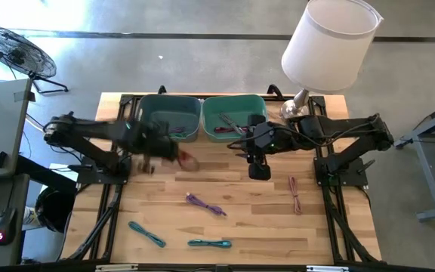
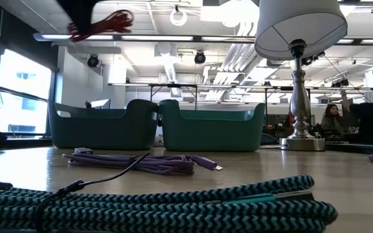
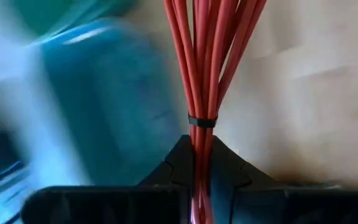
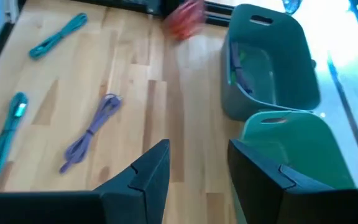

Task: Pick & Place USB Port
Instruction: Put the orange charger cable into the blue bin, then put the black and blue charger cable into the green bin

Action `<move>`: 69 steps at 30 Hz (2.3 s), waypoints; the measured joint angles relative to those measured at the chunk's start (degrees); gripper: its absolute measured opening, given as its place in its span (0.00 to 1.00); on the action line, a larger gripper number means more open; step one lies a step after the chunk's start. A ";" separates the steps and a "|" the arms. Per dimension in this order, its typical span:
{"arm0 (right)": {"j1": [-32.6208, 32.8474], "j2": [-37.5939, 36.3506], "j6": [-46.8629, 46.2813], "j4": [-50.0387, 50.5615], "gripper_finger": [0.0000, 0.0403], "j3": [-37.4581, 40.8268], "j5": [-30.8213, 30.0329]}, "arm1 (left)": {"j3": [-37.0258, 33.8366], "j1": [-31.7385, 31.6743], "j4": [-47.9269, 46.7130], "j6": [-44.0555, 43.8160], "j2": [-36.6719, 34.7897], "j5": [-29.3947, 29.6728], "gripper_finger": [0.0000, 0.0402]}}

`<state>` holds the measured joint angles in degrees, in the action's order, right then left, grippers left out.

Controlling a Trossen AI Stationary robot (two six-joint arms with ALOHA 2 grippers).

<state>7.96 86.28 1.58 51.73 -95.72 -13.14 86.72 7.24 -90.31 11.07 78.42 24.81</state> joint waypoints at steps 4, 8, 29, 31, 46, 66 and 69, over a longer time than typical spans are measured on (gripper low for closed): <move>-1.06 0.00 -0.01 -1.08 0.38 0.00 -0.06 | 5.85 -11.53 1.83 10.79 -1.02 5.43 0.04; -1.75 0.00 -0.23 -1.43 0.38 0.00 0.56 | 6.46 -28.10 6.90 22.42 -0.99 1.69 0.04; -5.11 -0.09 -1.29 1.41 0.38 0.00 0.04 | -6.01 -52.61 13.02 35.14 4.04 -22.05 0.11; -5.56 -0.11 -1.25 1.39 0.38 0.00 0.52 | -6.47 -52.61 13.12 35.01 4.04 -22.99 0.15; -5.03 -0.15 -1.65 3.08 0.38 0.00 2.92 | -6.54 -52.08 6.19 32.28 3.86 -43.05 0.31; 0.35 -0.15 -3.17 1.97 0.38 0.00 2.83 | -8.70 -7.65 1.77 -1.43 -5.14 -40.84 0.32; 1.48 -0.13 -3.15 1.14 0.38 0.00 2.83 | -13.66 -1.16 4.78 -7.15 -5.10 -41.08 0.32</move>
<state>9.44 86.15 -1.56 52.87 -95.72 -10.31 73.06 6.09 -85.53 3.92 73.32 -16.27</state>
